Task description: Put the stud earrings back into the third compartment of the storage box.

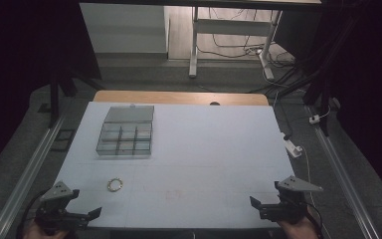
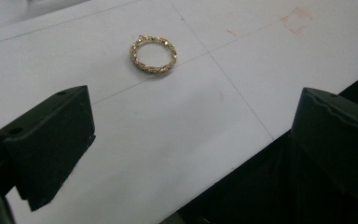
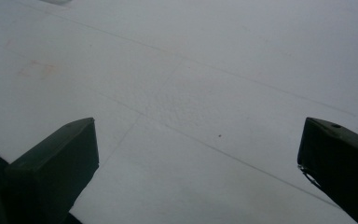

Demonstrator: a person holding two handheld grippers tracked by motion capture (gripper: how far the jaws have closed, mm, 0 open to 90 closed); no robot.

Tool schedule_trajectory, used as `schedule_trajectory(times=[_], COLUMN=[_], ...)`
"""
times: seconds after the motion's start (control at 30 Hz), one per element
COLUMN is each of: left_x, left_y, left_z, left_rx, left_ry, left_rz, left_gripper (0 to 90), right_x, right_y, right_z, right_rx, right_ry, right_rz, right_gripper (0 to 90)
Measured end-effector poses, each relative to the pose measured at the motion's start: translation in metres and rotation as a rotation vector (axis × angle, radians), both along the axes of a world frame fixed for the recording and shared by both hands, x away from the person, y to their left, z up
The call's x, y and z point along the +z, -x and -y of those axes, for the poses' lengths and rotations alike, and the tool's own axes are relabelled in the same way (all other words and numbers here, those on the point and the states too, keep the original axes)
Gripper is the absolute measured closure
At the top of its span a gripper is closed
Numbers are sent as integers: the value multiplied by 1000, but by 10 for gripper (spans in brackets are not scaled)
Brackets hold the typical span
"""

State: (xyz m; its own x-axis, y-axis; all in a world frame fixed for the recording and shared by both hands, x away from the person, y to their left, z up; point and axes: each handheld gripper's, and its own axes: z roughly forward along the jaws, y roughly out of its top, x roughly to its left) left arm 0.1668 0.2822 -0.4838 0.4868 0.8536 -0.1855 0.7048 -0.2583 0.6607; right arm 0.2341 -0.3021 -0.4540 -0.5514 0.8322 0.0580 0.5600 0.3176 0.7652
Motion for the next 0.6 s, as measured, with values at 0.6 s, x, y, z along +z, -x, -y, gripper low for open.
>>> schedule_trajectory(times=[0.6], left_x=[-1], left_y=[-2], left_z=[-2], left_rx=[-1], left_ry=[-21], left_rz=[-6], left_gripper=[0], right_x=[-2], right_y=[-2], right_z=[-3], right_rx=[39], right_ry=[11], right_rz=[-29], right_gripper=[0])
